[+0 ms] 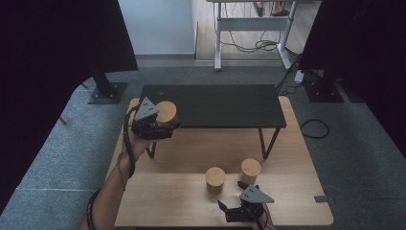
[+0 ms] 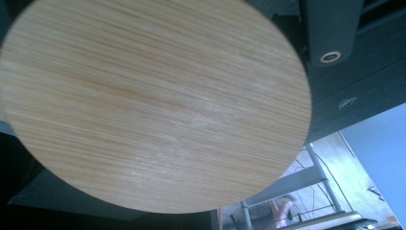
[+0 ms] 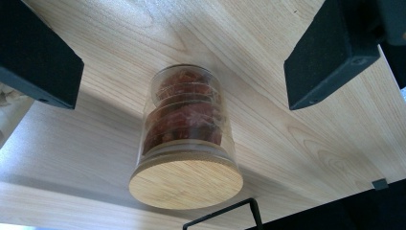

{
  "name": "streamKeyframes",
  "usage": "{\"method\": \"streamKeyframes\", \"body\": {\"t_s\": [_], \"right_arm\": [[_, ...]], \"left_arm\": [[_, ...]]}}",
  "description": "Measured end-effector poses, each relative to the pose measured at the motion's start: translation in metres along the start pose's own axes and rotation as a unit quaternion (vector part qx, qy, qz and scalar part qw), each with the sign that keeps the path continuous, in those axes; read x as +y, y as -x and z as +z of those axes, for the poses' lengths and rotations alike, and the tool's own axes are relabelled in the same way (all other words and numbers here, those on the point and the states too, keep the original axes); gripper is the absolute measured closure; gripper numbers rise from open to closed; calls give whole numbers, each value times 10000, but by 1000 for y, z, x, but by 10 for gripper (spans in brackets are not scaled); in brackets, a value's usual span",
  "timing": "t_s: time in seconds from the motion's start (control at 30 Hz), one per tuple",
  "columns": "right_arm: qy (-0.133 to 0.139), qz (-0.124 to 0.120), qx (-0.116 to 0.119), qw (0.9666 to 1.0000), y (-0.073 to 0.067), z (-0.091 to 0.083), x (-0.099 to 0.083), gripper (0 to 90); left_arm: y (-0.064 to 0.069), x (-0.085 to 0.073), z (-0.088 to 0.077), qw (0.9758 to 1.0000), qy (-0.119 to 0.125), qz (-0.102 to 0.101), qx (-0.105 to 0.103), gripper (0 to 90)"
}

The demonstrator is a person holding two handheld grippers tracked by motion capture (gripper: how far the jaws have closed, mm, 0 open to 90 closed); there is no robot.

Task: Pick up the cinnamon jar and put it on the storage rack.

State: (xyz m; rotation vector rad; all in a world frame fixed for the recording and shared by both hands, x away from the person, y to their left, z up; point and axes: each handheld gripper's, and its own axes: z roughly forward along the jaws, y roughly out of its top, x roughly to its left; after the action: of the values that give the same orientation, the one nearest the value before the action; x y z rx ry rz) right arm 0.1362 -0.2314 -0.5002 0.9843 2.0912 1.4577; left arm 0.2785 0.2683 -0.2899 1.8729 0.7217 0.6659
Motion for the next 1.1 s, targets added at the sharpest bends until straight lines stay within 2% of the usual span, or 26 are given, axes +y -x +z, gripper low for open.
{"method": "streamKeyframes", "body": {"t_s": [0.43,0.77,1.1], "right_arm": [[-4,-14,6,10000,0,0,0,0],[2,-11,-5,10000,0,-1,0,0],[9,-23,0,10000,0,-1,0,0]], "left_arm": [[-4,0,8,9997,130,-9,187,254],[-5,7,16,9996,120,81,252,254],[-6,12,25,9993,136,45,357,253]]}}
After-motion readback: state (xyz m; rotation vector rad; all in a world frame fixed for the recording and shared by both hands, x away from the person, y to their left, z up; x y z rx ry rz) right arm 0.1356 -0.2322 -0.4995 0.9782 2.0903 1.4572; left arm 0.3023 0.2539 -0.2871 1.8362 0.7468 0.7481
